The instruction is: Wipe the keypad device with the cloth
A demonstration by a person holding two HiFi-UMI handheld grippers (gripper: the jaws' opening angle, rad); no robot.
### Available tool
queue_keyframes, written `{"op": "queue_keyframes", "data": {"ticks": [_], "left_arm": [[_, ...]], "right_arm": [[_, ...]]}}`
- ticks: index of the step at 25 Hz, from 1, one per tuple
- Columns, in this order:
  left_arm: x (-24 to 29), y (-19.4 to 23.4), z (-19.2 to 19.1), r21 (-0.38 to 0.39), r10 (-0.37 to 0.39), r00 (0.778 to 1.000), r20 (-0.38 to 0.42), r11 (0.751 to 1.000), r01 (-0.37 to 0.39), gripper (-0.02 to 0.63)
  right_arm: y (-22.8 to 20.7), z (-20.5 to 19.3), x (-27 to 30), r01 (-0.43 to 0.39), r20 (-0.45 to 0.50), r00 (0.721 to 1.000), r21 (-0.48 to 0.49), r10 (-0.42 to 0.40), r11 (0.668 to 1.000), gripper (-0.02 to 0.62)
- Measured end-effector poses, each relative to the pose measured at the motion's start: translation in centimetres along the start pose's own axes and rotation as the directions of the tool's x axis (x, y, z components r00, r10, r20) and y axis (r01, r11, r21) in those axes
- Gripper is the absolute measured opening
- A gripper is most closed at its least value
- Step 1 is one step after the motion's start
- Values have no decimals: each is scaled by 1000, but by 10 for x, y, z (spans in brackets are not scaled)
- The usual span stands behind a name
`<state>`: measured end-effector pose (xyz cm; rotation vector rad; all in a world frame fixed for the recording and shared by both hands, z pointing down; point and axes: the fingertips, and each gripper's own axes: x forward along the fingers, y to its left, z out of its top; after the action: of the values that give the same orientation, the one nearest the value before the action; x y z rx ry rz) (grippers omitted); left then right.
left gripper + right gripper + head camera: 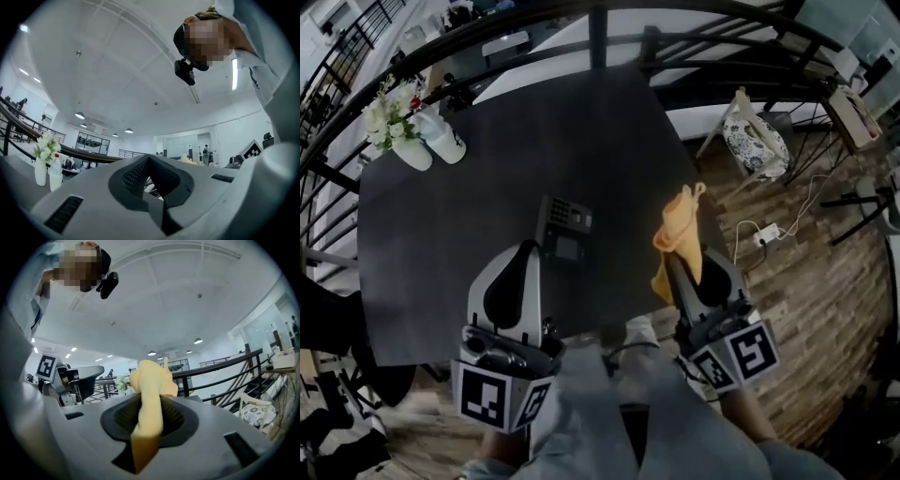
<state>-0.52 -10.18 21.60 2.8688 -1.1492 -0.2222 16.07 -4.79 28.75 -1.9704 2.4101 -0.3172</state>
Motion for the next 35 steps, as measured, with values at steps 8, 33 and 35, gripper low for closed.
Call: {"op": "queue_keyframes", "data": {"ticks": [8, 33, 35], "left_arm": [[-2, 14, 0, 2, 209, 978, 23, 978, -209, 5], [-31, 40, -16, -8, 397, 918, -3, 918, -397, 5], [-34, 44, -20, -7, 406, 914, -13, 914, -406, 5]], "right_arm": [[-5, -13, 39, -199, -69, 978, -23, 197, 980, 100], [19, -101, 149, -488, -280, 844, -44, 458, 872, 100], [20, -109, 158, -491, -301, 840, -71, 451, 868, 100]]}}
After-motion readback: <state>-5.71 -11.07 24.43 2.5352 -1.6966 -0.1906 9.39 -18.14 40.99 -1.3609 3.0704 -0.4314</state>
